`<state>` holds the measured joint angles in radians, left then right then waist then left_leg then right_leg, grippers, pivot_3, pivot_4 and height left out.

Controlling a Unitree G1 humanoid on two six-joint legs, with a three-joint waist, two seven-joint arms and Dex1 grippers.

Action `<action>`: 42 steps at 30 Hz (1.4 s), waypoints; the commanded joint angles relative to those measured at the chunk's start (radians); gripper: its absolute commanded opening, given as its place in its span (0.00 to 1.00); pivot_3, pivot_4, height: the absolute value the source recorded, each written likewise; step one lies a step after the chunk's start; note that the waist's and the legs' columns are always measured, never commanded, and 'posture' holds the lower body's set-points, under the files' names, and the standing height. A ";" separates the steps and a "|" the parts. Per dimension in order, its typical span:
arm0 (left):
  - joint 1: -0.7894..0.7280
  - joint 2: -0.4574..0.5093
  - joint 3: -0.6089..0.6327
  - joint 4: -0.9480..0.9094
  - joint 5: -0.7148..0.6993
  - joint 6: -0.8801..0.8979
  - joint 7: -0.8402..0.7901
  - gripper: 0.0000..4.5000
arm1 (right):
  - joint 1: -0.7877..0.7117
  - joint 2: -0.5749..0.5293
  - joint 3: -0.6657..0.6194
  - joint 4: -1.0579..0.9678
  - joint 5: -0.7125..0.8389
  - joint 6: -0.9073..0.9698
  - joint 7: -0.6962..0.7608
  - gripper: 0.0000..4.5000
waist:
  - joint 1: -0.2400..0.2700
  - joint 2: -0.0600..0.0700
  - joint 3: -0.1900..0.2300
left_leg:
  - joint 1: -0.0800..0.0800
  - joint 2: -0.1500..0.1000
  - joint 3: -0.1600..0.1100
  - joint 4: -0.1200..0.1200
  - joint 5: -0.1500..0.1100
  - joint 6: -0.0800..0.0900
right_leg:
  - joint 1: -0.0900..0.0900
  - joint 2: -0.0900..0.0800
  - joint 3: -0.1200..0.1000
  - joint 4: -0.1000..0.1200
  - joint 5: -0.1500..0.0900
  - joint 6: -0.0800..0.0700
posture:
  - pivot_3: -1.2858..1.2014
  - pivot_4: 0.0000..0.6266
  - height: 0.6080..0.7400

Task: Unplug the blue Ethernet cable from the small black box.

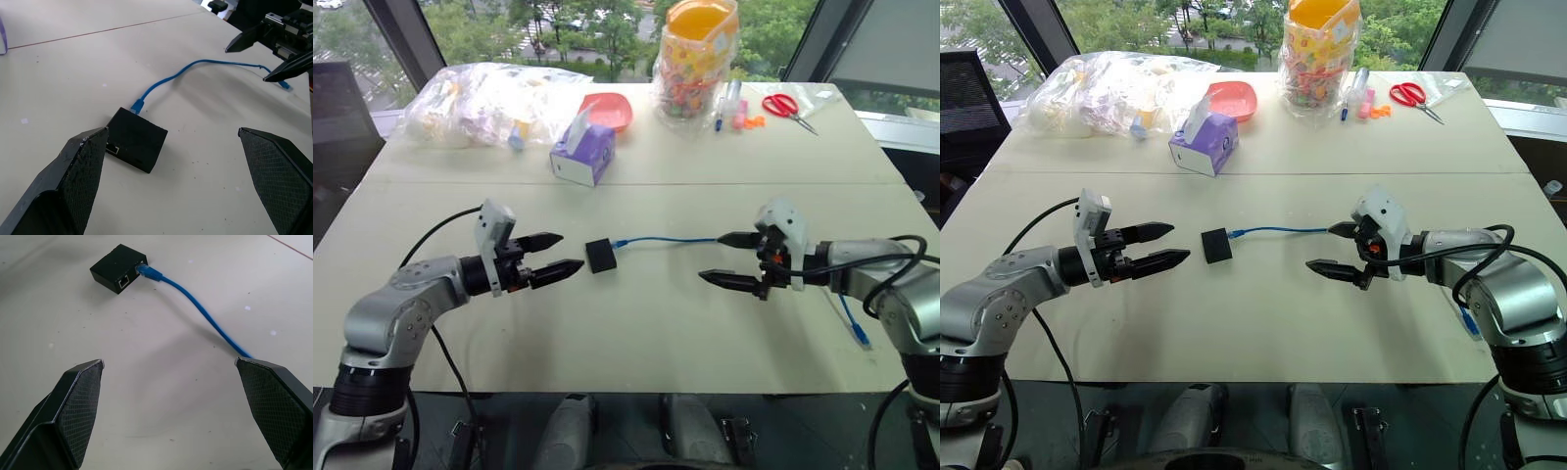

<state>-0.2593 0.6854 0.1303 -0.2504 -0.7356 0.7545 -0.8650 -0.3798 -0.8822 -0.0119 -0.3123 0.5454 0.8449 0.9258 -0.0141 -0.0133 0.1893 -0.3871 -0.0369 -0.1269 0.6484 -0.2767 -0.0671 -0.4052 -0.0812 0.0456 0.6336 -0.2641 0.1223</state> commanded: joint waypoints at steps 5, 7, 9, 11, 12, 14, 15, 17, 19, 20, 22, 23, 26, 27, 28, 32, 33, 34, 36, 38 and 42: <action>-0.021 -0.011 -0.010 -0.025 0.016 -0.015 0.003 0.99 | -0.225 0.033 0.150 0.131 -0.107 -0.105 0.088 1.00 | -0.007 0.000 0.000 | 0.000 0.000 0.001 0.000 0.000 0.000 | -0.001 0.000 0.000 0.000 0.000 0.000 | 0.52 0.24 1.00; -0.026 -0.013 -0.017 -0.024 0.025 -0.017 0.000 0.99 | -0.332 0.069 0.250 0.217 -0.185 -0.180 0.148 1.00 | -0.009 0.000 0.000 | 0.001 0.000 0.001 0.000 0.000 0.000 | -0.001 0.000 0.000 0.000 0.000 0.000 | 0.52 0.24 1.00; -0.036 -0.017 -0.022 -0.018 0.032 -0.018 -0.001 0.99 | -0.396 0.095 0.304 0.282 -0.232 -0.223 0.188 1.00 | -0.007 0.000 0.000 | 0.001 0.000 0.001 0.000 0.000 0.000 | -0.001 0.000 0.000 0.000 0.000 0.000 | 0.52 0.24 1.00; -0.040 -0.017 -0.031 -0.021 0.042 -0.023 0.000 0.99 | -0.495 0.162 0.388 0.388 -0.292 -0.280 0.248 1.00 | -0.006 0.000 0.000 | 0.000 0.000 0.001 -0.001 0.000 0.000 | -0.001 0.000 0.000 0.000 0.000 0.000 | 0.52 0.24 1.00; -0.042 -0.018 -0.037 -0.022 0.048 -0.025 0.000 0.99 | -0.536 0.191 0.422 0.439 -0.322 -0.311 0.274 1.00 | -0.007 0.000 0.000 | 0.000 0.000 0.001 -0.001 0.000 0.000 | -0.001 0.000 0.000 0.000 0.000 0.000 | 0.52 0.24 1.00; -0.045 -0.015 -0.052 -0.027 0.071 -0.038 0.000 0.99 | -0.613 0.257 0.492 0.560 -0.396 -0.405 0.319 1.00 | -0.008 0.000 0.000 | 0.000 0.000 0.001 -0.001 0.000 0.000 | -0.002 0.000 0.000 0.000 0.000 0.000 | 0.52 0.24 1.00; -0.041 -0.018 -0.053 -0.039 0.076 -0.039 0.007 0.99 | -0.661 0.301 0.535 0.653 -0.449 -0.474 0.335 1.00 | -0.009 0.000 0.000 | 0.000 0.000 0.001 -0.001 0.000 0.000 | -0.002 0.000 0.000 0.000 0.000 0.000 | 0.52 0.24 1.00; -0.028 -0.026 -0.043 -0.065 0.068 -0.032 0.024 0.99 | -0.742 0.371 0.600 0.825 -0.544 -0.598 0.349 1.00 | -0.014 0.000 0.000 | 0.000 0.000 0.001 -0.002 0.000 -0.001 | -0.003 0.000 0.000 0.000 0.000 0.001 | 0.52 0.24 1.00; -0.013 -0.028 -0.038 -0.084 0.062 -0.027 0.033 0.99 | -0.798 0.421 0.623 0.964 -0.605 -0.689 0.347 1.00 | -0.019 0.000 0.000 | -0.001 0.000 0.001 -0.002 0.001 -0.001 | -0.004 0.000 0.000 0.001 0.001 0.000 | 0.52 0.24 1.00; 0.001 -0.027 -0.035 -0.095 0.065 -0.030 0.038 0.99 | -0.828 0.457 0.629 1.037 -0.627 -0.723 0.346 1.00 | -0.019 0.000 0.000 | -0.002 0.000 0.000 -0.002 0.001 -0.003 | -0.004 0.000 0.000 0.001 0.001 0.000 | 0.52 0.24 1.00; 0.022 -0.026 -0.029 -0.108 0.068 -0.033 0.048 0.99 | -0.871 0.513 0.637 1.140 -0.660 -0.767 0.356 1.00 | -0.025 0.000 0.000 | -0.002 -0.001 -0.001 -0.002 0.003 -0.005 | -0.005 0.000 0.000 0.000 0.001 0.000 | 0.52 0.24 1.00; 0.030 -0.026 -0.025 -0.114 0.068 -0.034 0.052 0.99 | -0.886 0.534 0.641 1.179 -0.678 -0.785 0.369 1.00 | -0.030 0.000 0.000 | -0.002 -0.001 0.000 -0.002 0.003 -0.005 | -0.005 -0.001 0.000 0.000 0.001 0.000 | 0.52 0.24 1.00; 0.042 -0.026 -0.016 -0.125 0.063 -0.034 0.063 0.99 | -0.919 0.573 0.653 1.267 -0.739 -0.844 0.378 1.00 | -0.032 0.000 0.000 | -0.003 0.000 -0.001 -0.003 0.003 -0.005 | -0.006 0.000 0.000 0.001 0.001 0.000 | 0.52 0.24 1.00; 0.046 -0.027 -0.013 -0.128 0.062 -0.034 0.067 0.99 | -0.932 0.588 0.655 1.292 -0.758 -0.856 0.372 1.00 | -0.032 0.000 0.000 | -0.003 0.000 -0.001 -0.003 0.003 -0.005 | -0.007 0.000 0.000 0.002 0.001 0.000 | 0.52 0.24 1.00; 0.049 -0.027 -0.011 -0.129 0.061 -0.034 0.070 0.99 | -0.942 0.602 0.652 1.311 -0.773 -0.864 0.372 1.00 | -0.032 0.001 0.000 | -0.003 0.000 -0.001 -0.003 0.003 -0.005 | -0.007 0.000 0.000 0.002 0.001 0.000 | 0.52 0.24 1.00; 0.057 -0.030 -0.011 -0.133 0.064 -0.038 0.077 0.99 | -0.964 0.651 0.646 1.340 -0.816 -0.851 0.387 1.00 | -0.033 0.001 0.000 | -0.003 0.000 -0.001 -0.003 0.002 -0.004 | -0.008 0.000 0.000 0.005 0.001 0.000 | 0.52 0.24 1.00; 0.061 -0.031 -0.012 -0.136 0.063 -0.038 0.078 0.99 | -0.966 0.663 0.642 1.343 -0.823 -0.849 0.384 1.00 | -0.033 0.001 0.000 | -0.003 0.000 -0.001 -0.003 0.002 -0.004 | -0.008 0.000 0.000 0.006 0.001 0.000 | 0.52 0.24 1.00; 0.063 -0.032 -0.013 -0.139 0.062 -0.039 0.080 0.99 | -0.966 0.671 0.638 1.344 -0.827 -0.849 0.382 1.00 | -0.034 0.001 0.000 | -0.003 0.000 -0.001 -0.003 0.002 -0.004 | -0.009 0.000 0.001 0.007 0.001 0.000 | 0.52 0.24 1.00; 0.063 -0.036 -0.015 -0.140 0.062 -0.039 0.083 0.99 | -0.975 0.698 0.627 1.360 -0.835 -0.845 0.369 1.00 | -0.034 0.001 0.000 | -0.002 0.000 -0.001 -0.003 0.002 -0.005 | -0.010 0.000 0.001 0.010 0.000 0.000 | 0.52 0.24 1.00; 0.063 -0.038 -0.015 -0.141 0.062 -0.039 0.085 0.99 | -0.984 0.719 0.618 1.383 -0.842 -0.845 0.357 1.00 | -0.034 0.001 0.000 | -0.002 -0.001 -0.001 -0.002 0.003 -0.006 | -0.011 0.000 0.001 0.012 0.000 0.000 | 0.52 0.24 1.00; 0.069 -0.031 -0.014 -0.139 0.068 -0.044 0.079 0.99 | -0.994 0.758 0.610 1.429 -0.863 -0.843 0.326 1.00 | -0.034 0.001 0.000 | -0.002 -0.001 -0.001 -0.002 0.004 -0.007 | -0.012 0.000 0.001 0.015 0.001 -0.001 | 0.52 0.24 1.00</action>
<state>-0.1900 0.6462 0.0954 -0.3583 -0.6643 0.7304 -0.7827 -1.3457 -0.1403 0.6194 1.1132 -0.3088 0.0053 1.2666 -0.0481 -0.0126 0.1897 -0.3895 -0.0376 -0.1277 0.6463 -0.2732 -0.0737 -0.4175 -0.0808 0.0467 0.6483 -0.2628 0.1206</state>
